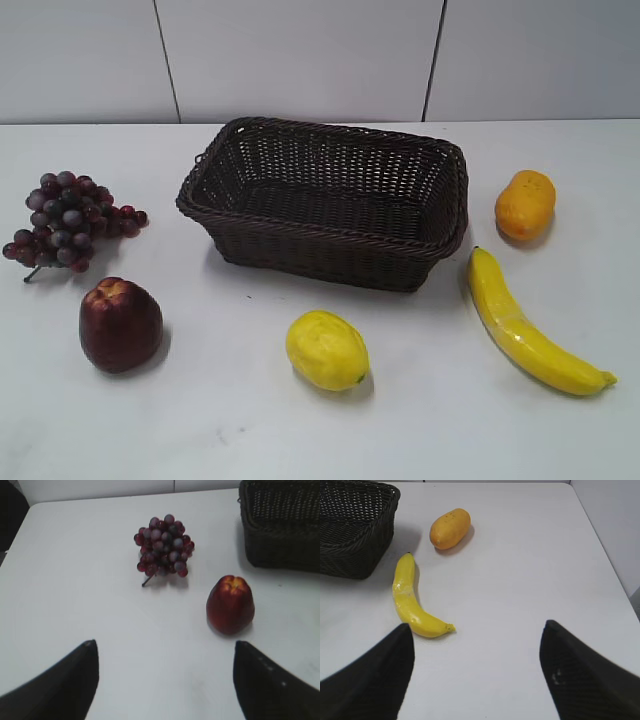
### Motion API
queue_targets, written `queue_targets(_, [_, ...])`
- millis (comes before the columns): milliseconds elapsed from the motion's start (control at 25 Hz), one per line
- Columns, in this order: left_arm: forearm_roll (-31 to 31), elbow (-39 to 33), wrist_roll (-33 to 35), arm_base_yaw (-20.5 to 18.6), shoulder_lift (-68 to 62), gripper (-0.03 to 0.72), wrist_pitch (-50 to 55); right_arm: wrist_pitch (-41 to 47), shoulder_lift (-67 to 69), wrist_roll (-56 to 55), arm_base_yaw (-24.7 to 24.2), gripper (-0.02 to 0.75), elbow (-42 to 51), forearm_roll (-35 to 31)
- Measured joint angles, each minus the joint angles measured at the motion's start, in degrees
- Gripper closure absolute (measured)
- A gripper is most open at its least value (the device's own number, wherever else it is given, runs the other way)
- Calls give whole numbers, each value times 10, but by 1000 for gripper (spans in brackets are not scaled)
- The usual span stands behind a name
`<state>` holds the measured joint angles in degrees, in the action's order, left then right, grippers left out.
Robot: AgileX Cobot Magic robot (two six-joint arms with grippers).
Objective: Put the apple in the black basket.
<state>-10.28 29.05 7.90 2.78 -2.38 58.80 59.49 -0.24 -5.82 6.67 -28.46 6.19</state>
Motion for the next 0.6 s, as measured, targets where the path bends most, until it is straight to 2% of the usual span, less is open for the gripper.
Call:
queue_targets(240, [-49,35,4,0,-191,60,-102,0,0,0,0,150,0,0])
queue_targets(480, [-169,99,108,12,-444,63,-130,0,0,0,0,150,0,0])
queue_targets(600, [-182,139,136,45,-571,67,-128,0,0,0,0,150,0,0])
